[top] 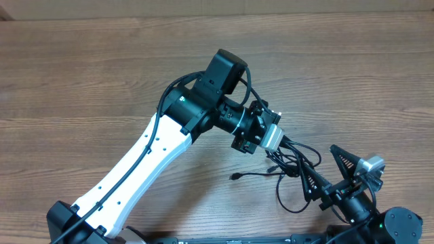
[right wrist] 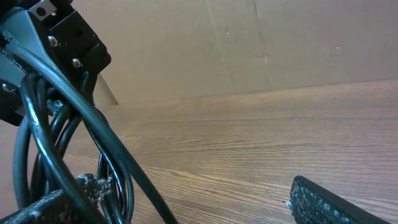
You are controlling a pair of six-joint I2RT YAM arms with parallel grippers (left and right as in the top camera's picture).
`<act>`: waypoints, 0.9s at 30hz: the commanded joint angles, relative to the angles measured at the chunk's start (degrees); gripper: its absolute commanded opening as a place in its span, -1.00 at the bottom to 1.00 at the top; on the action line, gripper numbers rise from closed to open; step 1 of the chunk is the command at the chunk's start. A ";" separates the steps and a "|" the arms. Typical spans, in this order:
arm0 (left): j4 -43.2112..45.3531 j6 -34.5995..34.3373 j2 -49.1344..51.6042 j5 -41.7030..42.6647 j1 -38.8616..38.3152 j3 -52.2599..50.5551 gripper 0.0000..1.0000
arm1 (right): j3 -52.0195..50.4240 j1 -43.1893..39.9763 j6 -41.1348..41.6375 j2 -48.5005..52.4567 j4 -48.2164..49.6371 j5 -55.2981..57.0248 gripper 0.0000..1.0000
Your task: Untangle cables
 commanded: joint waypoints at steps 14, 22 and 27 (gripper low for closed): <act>0.31 1.03 -1.57 -1.36 2.14 0.76 -0.92 | -0.22 -0.13 -0.04 -0.04 -0.26 -0.55 0.92; 0.31 0.90 -1.57 3.56 2.12 0.76 -0.92 | -0.22 -0.13 -0.04 -0.04 -0.26 -0.52 0.92; -0.76 0.90 -1.57 8.13 2.08 0.76 -0.92 | -0.22 -0.13 -0.04 -0.04 -0.26 -0.52 0.92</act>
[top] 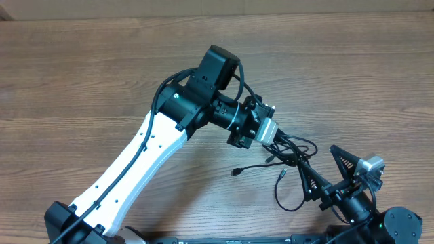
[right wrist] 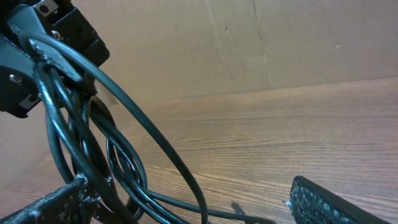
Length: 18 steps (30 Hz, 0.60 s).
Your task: Untangle cables
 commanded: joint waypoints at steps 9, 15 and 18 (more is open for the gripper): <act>-1.86 0.87 -1.42 6.93 -2.51 0.76 -0.92 | -0.22 -0.13 0.00 -0.04 0.17 -0.70 0.92; -2.93 0.87 -1.42 3.80 -3.13 0.76 -0.92 | -0.20 -0.13 0.24 -0.04 1.07 -1.18 0.91; -4.04 0.90 -1.42 3.76 -3.13 0.76 -0.92 | -0.22 -0.13 0.22 -0.04 1.05 -1.14 0.89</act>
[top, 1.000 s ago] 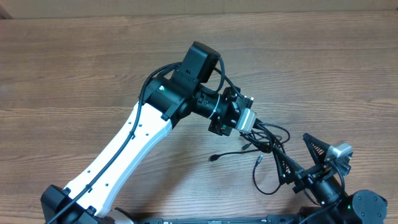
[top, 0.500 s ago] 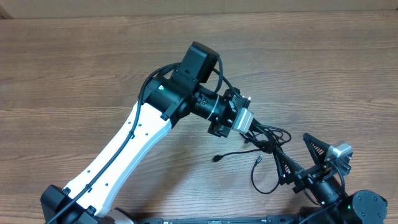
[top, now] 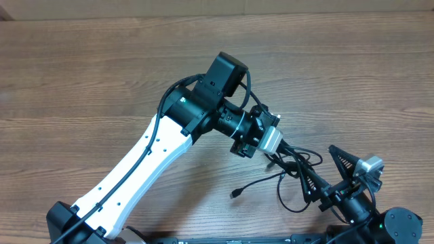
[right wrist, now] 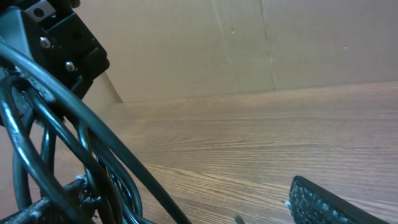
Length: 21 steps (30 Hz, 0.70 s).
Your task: Untangle cables
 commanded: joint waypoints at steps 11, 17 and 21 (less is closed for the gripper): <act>-2.25 1.14 -1.40 -2.43 -1.14 0.76 -0.91 | -0.15 -0.13 0.52 -0.04 1.14 -0.07 0.87; -2.54 1.14 -1.40 -3.39 -3.13 0.74 -0.92 | -0.15 -0.13 0.52 -0.04 1.18 -0.04 0.88; -3.28 1.14 -1.38 -5.57 -3.85 0.74 -0.92 | -0.15 -0.13 0.52 -0.04 1.16 -0.02 0.88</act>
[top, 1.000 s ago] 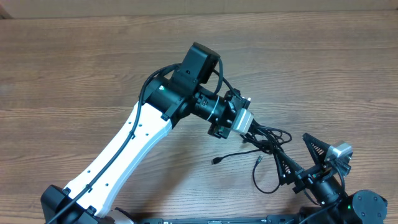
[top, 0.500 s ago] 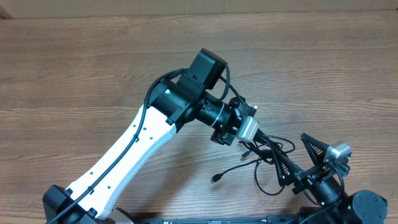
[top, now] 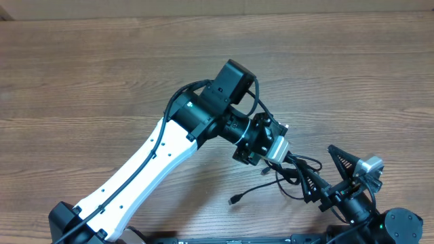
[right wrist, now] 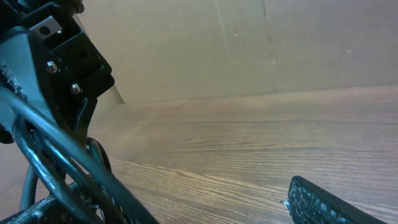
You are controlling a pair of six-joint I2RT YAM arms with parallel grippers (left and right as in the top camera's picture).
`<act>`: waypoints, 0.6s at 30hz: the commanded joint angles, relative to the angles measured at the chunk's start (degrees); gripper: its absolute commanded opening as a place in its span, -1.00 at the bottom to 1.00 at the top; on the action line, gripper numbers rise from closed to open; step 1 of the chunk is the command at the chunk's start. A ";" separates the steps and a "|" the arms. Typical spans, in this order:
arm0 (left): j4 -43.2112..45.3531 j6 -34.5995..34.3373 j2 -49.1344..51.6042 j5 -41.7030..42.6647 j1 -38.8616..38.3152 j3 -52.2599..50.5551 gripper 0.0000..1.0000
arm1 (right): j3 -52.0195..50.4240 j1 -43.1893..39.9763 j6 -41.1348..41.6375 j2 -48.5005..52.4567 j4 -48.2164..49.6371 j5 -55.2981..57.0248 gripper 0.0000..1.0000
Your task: Untangle cables
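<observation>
A bundle of black cables (top: pixel 293 173) hangs in a tangle between my two grippers. My left gripper (top: pixel 277 152) is shut on the bundle's upper end, at the table's middle right. One loose plug end (top: pixel 234 200) trails onto the wood to the left. My right gripper (top: pixel 315 160) stands open at the front right, and the cables lie against its left finger. In the right wrist view the cables (right wrist: pixel 59 171) fill the lower left under the left gripper's black body (right wrist: pixel 59 56). The right finger's pad (right wrist: pixel 333 204) is bare.
The brown wooden table (top: pixel 102 74) stretches to the back and left. A cardboard wall (right wrist: pixel 249 43) rises behind the table's far edge. The white left arm (top: pixel 149 166) crosses the front left.
My left gripper has moved right and nearer to the right gripper, still holding the cables. The bundle is bunched closer against the right gripper's left finger. The loose plug end lies slightly nearer the front.
My left gripper held the cables just left of the open right gripper. It then stood further back and left with the cables drawn out longer. After that it was back near its first spot, and now it is closest to the right gripper. The right gripper has stayed open.
</observation>
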 commanded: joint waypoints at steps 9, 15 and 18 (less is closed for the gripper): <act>-4.24 1.99 -1.38 -1.92 -1.03 0.74 -0.92 | -0.15 -0.13 1.55 -0.04 1.01 0.66 0.89; -5.66 3.06 -1.38 -1.68 -1.86 0.74 -0.92 | -0.15 -0.13 4.55 -0.04 0.59 4.85 0.90; -7.85 4.96 -1.38 -1.11 -2.91 0.74 -0.92 | -0.15 -0.13 6.29 -0.04 -1.55 11.23 0.90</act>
